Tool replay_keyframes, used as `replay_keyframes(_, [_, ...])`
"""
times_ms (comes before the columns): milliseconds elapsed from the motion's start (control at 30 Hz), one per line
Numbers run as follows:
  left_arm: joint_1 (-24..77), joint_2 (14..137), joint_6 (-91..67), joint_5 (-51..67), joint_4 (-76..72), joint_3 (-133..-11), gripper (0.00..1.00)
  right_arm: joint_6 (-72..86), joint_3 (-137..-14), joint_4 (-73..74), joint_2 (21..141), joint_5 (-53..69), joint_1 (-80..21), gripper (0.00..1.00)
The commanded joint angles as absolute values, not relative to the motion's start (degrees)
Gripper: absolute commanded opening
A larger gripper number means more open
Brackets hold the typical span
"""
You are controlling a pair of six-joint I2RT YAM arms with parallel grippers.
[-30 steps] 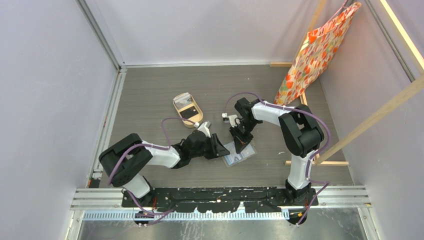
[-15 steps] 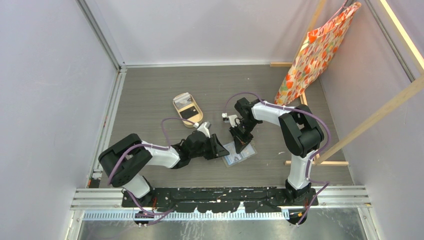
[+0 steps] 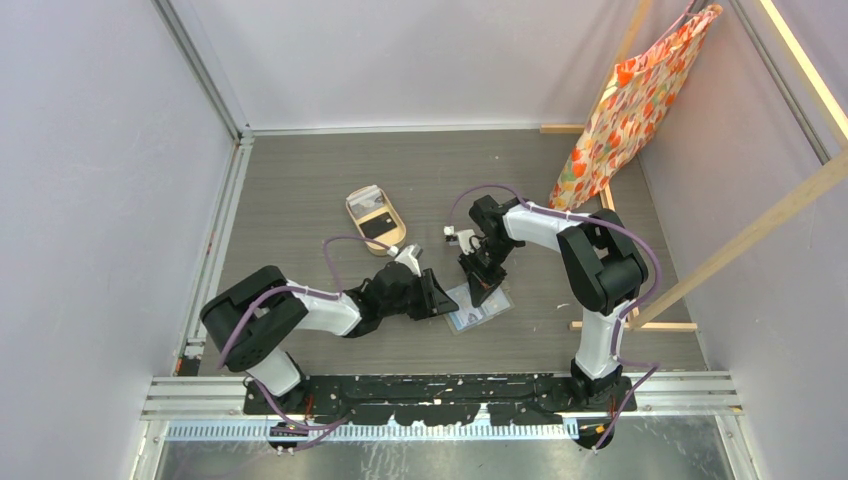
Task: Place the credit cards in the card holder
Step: Turn over the card slot in the card holder.
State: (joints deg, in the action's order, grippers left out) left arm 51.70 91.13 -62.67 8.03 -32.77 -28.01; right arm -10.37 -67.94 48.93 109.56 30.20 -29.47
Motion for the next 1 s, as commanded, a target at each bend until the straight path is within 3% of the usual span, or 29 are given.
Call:
replay_keyframes(0, [51.94, 90.98, -62.75, 7.73, -35.9, -29.08, 0.39, -10.94, -69.08, 48.76, 110.08, 28.3, -29.62, 0.03])
replay_keyframes(967, [51.94, 90.15, -66.71, 7.5, -40.13, -25.48, 0.38, -11.07, -69.17, 48.8, 109.99, 28.21, -29.67, 0.04])
